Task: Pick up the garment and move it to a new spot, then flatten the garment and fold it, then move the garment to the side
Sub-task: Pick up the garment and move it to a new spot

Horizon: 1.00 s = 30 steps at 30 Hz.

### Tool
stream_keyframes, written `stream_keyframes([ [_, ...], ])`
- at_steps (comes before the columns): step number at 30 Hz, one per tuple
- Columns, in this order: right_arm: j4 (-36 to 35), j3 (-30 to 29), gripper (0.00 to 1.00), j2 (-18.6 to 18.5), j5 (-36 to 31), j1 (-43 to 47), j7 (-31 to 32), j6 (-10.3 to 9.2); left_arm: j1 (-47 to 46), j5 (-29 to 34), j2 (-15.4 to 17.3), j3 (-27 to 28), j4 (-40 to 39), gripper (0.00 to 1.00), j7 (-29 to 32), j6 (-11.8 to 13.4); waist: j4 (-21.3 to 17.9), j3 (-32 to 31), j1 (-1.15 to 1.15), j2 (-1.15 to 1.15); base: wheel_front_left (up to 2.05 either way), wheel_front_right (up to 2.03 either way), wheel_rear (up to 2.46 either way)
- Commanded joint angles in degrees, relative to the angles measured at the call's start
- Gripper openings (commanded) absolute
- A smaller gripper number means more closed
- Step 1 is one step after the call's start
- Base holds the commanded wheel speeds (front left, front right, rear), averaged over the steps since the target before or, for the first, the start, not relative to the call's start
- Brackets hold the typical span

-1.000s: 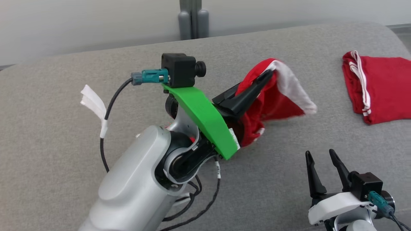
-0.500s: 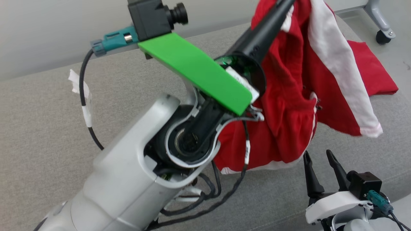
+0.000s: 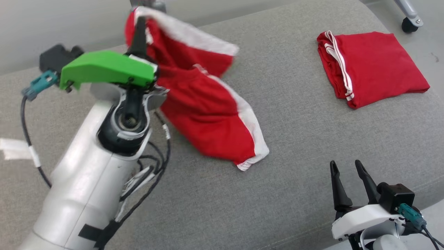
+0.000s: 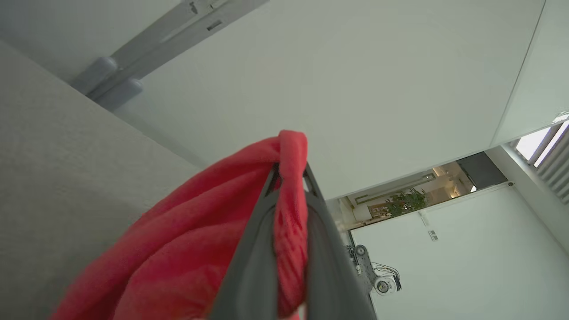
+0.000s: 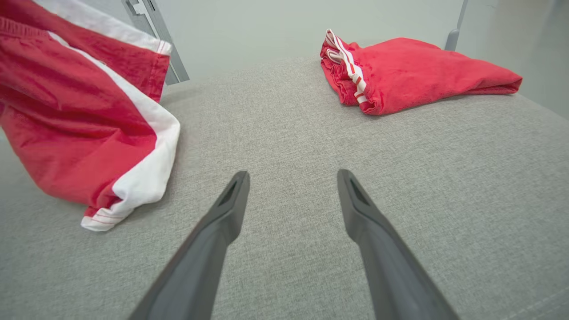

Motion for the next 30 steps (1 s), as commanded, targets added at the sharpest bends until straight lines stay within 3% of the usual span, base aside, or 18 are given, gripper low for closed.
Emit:
stream_keyframes([
  [1,0.04,-0.11,1.00,0.00,-0.64,-0.45,-0.15,-0.09,1.80,1.73,1.81,0.97,2.07,0.00,-0.40,-0.83,0.74,0.56,0.00,0.00,0.00,0.00,0.00],
  [6,-0.12,-0.62,1.00,-0.01,-2.05,-0.92,-0.15,-0.09,8.58,3.74,3.01,6.71,10.93,0.00,-0.35,-3.29,2.55,1.12,0.00,0.00,0.00,0.00,0.00],
  [12,-0.05,-1.37,1.00,-0.01,-4.04,-1.15,-0.15,-0.09,12.76,4.36,2.30,6.81,18.70,0.00,-0.23,-6.34,5.26,1.13,0.00,0.00,0.00,0.00,0.00],
  [13,0.00,-1.41,1.00,-0.02,-4.19,-1.10,-0.15,-0.09,13.08,4.73,2.20,6.37,19.71,0.11,-0.12,-6.85,5.59,0.97,0.00,0.00,0.00,0.00,0.00],
  [14,0.03,-1.32,1.00,-0.03,-4.43,-1.05,-0.15,-0.09,13.24,5.60,2.38,5.65,20.57,0.45,-0.13,-7.55,5.89,0.85,0.00,0.00,0.00,0.00,0.00],
  [16,0.03,-1.19,1.00,-0.02,-4.61,-1.10,-0.15,-0.09,13.58,7.43,3.03,3.75,21.65,1.00,-0.01,-8.92,6.25,0.62,0.00,0.00,0.00,0.00,0.00],
  [20,-0.08,-1.58,1.00,-0.03,-4.91,-0.52,-0.15,-0.09,13.46,15.06,6.62,-2.08,23.18,1.00,-0.08,-9.47,6.95,-0.15,0.00,0.00,0.00,0.00,0.00],
  [25,-0.19,-2.12,1.00,-0.03,-5.35,0.36,-0.15,-0.09,9.37,28.65,12.21,-7.94,23.02,1.00,-0.45,-5.41,7.53,-1.02,0.00,0.00,0.00,0.00,0.00],
  [27,-0.34,-2.15,1.00,-0.03,-5.37,0.54,-0.15,-0.09,8.25,32.69,12.37,-8.78,21.26,1.00,-0.38,-4.05,7.61,-1.11,0.00,0.00,0.00,0.00,0.00],
  [30,-0.64,-1.70,1.00,-0.03,-5.08,0.36,-0.15,-0.09,5.99,35.67,10.88,-11.35,18.42,1.00,0.52,-3.98,7.34,-0.35,0.00,0.00,0.00,0.00,0.00],
])
